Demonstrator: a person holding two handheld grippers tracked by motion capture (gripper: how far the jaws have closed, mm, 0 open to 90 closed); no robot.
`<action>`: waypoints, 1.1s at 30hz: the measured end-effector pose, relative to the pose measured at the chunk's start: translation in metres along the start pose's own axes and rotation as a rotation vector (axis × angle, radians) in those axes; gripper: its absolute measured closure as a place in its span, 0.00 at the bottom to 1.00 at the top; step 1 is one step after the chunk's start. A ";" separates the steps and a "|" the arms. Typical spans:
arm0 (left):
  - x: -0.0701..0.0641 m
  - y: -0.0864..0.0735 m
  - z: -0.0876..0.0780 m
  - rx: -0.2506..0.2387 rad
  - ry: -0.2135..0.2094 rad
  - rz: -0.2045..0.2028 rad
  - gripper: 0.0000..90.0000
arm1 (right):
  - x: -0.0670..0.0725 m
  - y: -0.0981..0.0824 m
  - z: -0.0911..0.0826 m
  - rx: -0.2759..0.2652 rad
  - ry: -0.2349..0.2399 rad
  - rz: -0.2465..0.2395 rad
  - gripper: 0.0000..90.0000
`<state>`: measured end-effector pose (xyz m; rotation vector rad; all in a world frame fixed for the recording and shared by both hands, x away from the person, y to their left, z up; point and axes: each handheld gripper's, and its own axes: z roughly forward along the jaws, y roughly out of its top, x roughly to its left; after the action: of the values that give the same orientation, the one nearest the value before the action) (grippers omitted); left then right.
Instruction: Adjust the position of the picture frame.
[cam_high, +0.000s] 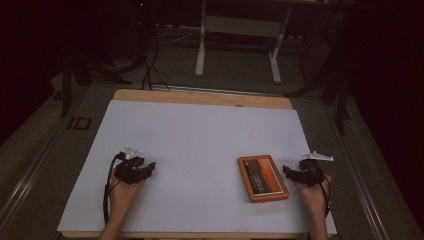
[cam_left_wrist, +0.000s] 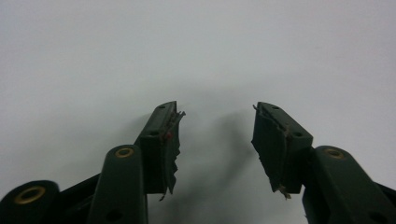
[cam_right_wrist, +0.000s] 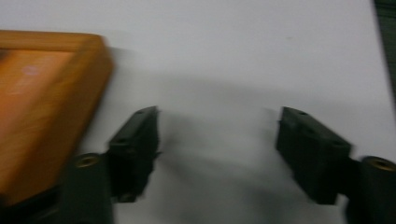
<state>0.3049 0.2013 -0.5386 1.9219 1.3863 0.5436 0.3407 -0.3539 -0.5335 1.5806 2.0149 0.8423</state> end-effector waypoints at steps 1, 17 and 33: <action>-0.003 0.001 -0.003 -0.012 -0.010 0.037 0.56 | 0.001 0.000 -0.004 -0.009 0.054 0.012 0.43; -0.003 -0.002 -0.022 -0.054 -0.070 0.093 0.58 | 0.008 0.009 -0.037 -0.020 0.201 -0.038 0.59; -0.004 -0.001 -0.029 -0.094 -0.103 0.126 0.73 | 0.025 0.004 -0.028 0.029 0.253 -0.077 1.00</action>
<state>0.2827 0.2062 -0.5198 1.9425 1.1605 0.5513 0.3188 -0.3340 -0.5104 1.4625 2.2561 1.0314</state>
